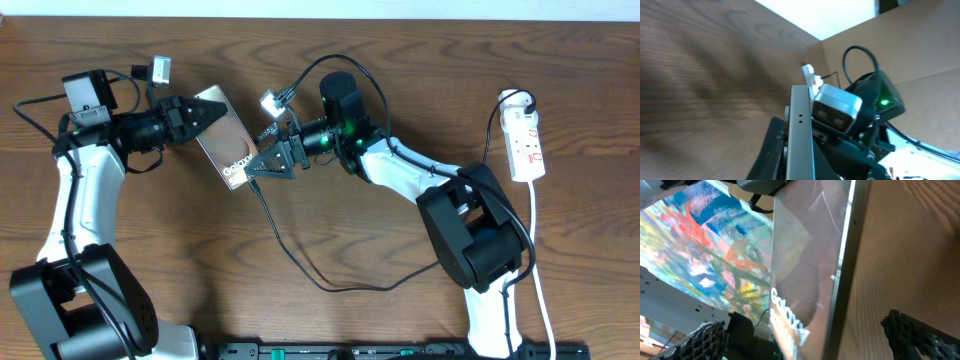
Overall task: Plug charger to phone and switch on socket
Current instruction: 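Open the right gripper and withdraw it toward the power strip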
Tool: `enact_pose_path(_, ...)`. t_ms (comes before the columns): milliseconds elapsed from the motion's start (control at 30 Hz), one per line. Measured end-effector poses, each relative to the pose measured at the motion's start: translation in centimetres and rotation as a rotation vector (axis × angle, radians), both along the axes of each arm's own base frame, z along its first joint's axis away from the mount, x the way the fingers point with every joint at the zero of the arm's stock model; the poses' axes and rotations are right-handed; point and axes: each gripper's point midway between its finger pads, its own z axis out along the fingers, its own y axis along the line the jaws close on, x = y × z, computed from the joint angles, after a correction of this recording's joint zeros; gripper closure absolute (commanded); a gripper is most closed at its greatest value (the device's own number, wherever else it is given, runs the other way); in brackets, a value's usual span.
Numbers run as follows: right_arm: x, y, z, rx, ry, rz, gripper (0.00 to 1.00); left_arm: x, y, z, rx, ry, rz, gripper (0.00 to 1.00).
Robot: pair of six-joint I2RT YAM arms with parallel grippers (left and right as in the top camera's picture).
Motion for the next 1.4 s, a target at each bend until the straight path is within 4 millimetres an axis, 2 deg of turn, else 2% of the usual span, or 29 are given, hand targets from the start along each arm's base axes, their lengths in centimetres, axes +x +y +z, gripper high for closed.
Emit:
enact_pose_path(133, 0.0, 0.0, 0.0, -0.013, 0.035, -0.004, 0.01, -0.2, 0.1, -0.7, 0.025, 0.024, 0.010, 0.92)
enact_pose_path(300, 0.7, -0.1, -0.5, -0.058, 0.115, -0.047, 0.01, -1.1, 0.4, -2.8, 0.079, 0.130, 0.040, 0.93)
enact_pose_path(433, 1.9, -0.7, -2.4, -0.153, 0.236, -0.132, 0.01, -2.2, 0.5, -4.0, 0.119, 0.186, 0.036, 0.92)
enact_pose_path(667, 4.2, -2.4, -5.4, -0.286, 0.365, -0.285, 0.02, -2.7, 0.6, -4.6, 0.156, 0.191, 0.024, 0.93)
enact_pose_path(867, 5.0, -4.8, -9.1, -0.455, 0.493, -0.414, 0.03, -3.6, 1.0, -5.9, 0.207, 0.263, 0.039, 0.93)
enact_pose_path(967, 5.2, -7.2, -11.3, -0.575, 0.554, -0.495, 0.03, -3.5, 1.2, -6.2, 0.221, 0.268, 0.045, 0.93)
enact_pose_path(1033, 5.7, -8.9, -11.8, -0.627, 0.562, -0.550, 0.03, -3.5, 1.3, -6.3, 0.230, 0.268, 0.048, 0.92)
enact_pose_path(1167, 6.6, -12.4, -10.0, -0.706, 0.524, -0.674, 0.02, -3.4, 1.6, -6.6, 0.256, 0.271, 0.059, 0.93)
enact_pose_path(1300, 6.5, -15.8, -5.6, -0.766, 0.434, -0.812, 0.01, -3.4, 1.8, -6.9, 0.276, 0.278, 0.067, 0.93)
enact_pose_path(1400, 5.6, -18.2, -2.5, -0.816, 0.369, -0.908, 0.01, -3.2, 2.0, -6.9, 0.282, 0.270, 0.073, 0.92)
